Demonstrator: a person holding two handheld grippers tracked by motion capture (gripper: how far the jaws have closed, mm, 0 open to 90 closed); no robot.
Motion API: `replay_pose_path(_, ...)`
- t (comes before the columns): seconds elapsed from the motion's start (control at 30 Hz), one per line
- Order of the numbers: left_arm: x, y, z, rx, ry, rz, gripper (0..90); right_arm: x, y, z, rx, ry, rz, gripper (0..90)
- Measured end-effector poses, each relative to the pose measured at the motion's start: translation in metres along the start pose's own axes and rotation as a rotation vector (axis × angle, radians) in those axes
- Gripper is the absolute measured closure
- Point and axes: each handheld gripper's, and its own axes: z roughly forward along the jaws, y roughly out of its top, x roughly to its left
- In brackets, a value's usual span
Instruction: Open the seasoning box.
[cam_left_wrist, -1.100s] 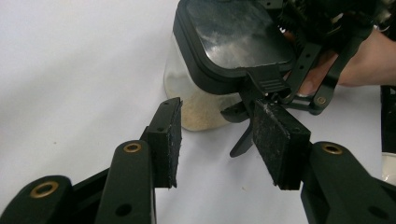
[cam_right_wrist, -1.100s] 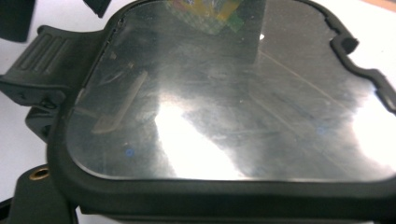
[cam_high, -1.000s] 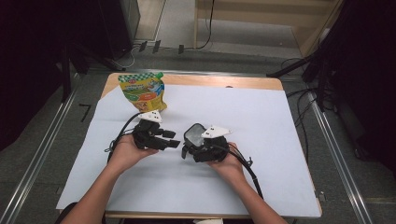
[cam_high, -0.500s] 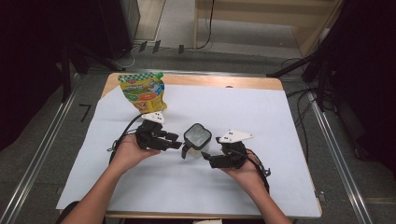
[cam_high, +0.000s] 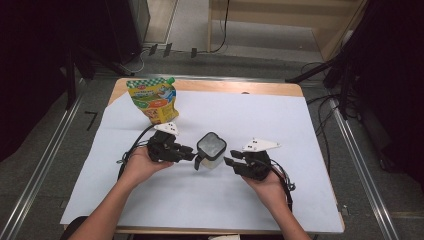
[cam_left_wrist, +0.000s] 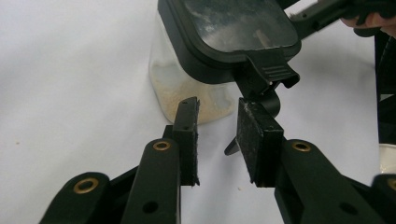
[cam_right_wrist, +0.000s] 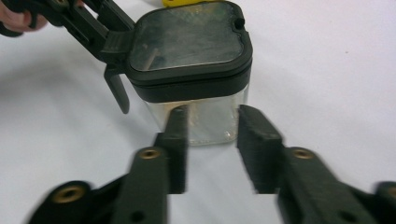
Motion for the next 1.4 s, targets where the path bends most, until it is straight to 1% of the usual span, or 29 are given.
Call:
replay_pose_path(0.07, -0.001, 0.0, 0.004, 0.011, -0.004, -0.008, 70.9, 0.0, 0.0, 0.0, 0.001, 0.0, 0.005, 76.5)
replay_pose_path(0.1, -0.002, 0.0, 0.005, 0.012, 0.004, -0.009, 73.4, 0.0, 0.0, 0.001, 0.008, -0.003, 0.009, 78.0)
replay_pose_path(0.17, -0.003, 0.001, 0.007, 0.007, -0.002, -0.001, 78.6, 0.0, 0.0, 0.004, 0.023, -0.007, 0.017, 80.6)
replay_pose_path(0.23, -0.004, 0.002, 0.006, 0.007, -0.005, 0.002, 81.9, 0.0, -0.001, 0.006, 0.041, -0.006, 0.024, 85.6)
replay_pose_path(0.3, -0.005, 0.002, 0.007, 0.008, -0.008, 0.003, 85.9, 0.001, -0.001, 0.008, 0.044, -0.006, 0.023, 90.0)
replay_pose_path(0.33, -0.006, 0.002, 0.007, 0.011, -0.007, 0.008, 87.1, 0.002, 0.0, 0.008, 0.04, -0.002, 0.018, 90.0)
replay_pose_path(0.43, -0.007, 0.003, 0.008, 0.017, -0.008, 0.013, 89.0, 0.003, 0.002, 0.009, 0.025, 0.0, 0.024, 90.0)
replay_pose_path(0.5, -0.008, 0.003, 0.01, 0.022, -0.013, 0.028, 89.4, 0.005, 0.003, 0.01, 0.019, -0.005, 0.015, 90.0)
replay_pose_path(0.57, -0.01, 0.003, 0.011, 0.02, -0.02, 0.038, 90.0, 0.006, 0.003, 0.012, 0.021, -0.008, 0.013, 90.0)
replay_pose_path(0.67, -0.013, 0.004, 0.011, 0.022, -0.017, 0.049, 90.0, 0.006, 0.003, 0.013, 0.027, -0.012, 0.005, 90.0)
replay_pose_path(0.77, -0.015, 0.004, 0.013, 0.011, -0.026, 0.04, 90.0, 0.006, 0.003, 0.013, 0.027, -0.014, 0.014, 90.0)
replay_pose_path(0.87, -0.017, 0.005, 0.015, 0.016, -0.035, 0.045, 90.0, 0.005, 0.003, 0.013, 0.027, -0.023, 0.014, 90.0)
replay_pose_path(0.93, -0.019, 0.005, 0.017, 0.019, -0.033, 0.05, 90.0, 0.003, 0.004, 0.013, 0.026, -0.028, 0.023, 90.0)
replay_pose_path(1.0, -0.021, 0.006, 0.018, 0.016, -0.038, 0.043, 90.0, 0.002, 0.004, 0.013, 0.022, -0.035, 0.03, 90.0)
replay_pose_path(1.07, -0.022, 0.007, 0.021, 0.019, -0.049, 0.048, 90.0, 0.0, 0.005, 0.013, 0.021, -0.044, 0.036, 90.0)
replay_pose_path(1.13, -0.023, 0.007, 0.021, 0.02, -0.049, 0.049, 90.0, -0.001, 0.005, 0.014, 0.019, -0.044, 0.042, 90.0)
replay_pose_path(1.2, -0.028, 0.008, 0.026, 0.027, -0.051, 0.055, 90.0, -0.002, 0.005, 0.016, 0.029, -0.052, 0.055, 90.0)
replay_pose_path(1.33, -0.036, 0.009, 0.035, 0.059, -0.052, 0.082, 90.0, -0.001, 0.006, 0.02, 0.038, -0.074, 0.043, 90.0)
replay_pose_path(1.4, -0.039, 0.011, 0.038, 0.052, -0.062, 0.082, 90.0, -0.002, 0.006, 0.022, 0.029, -0.077, 0.04, 90.0)
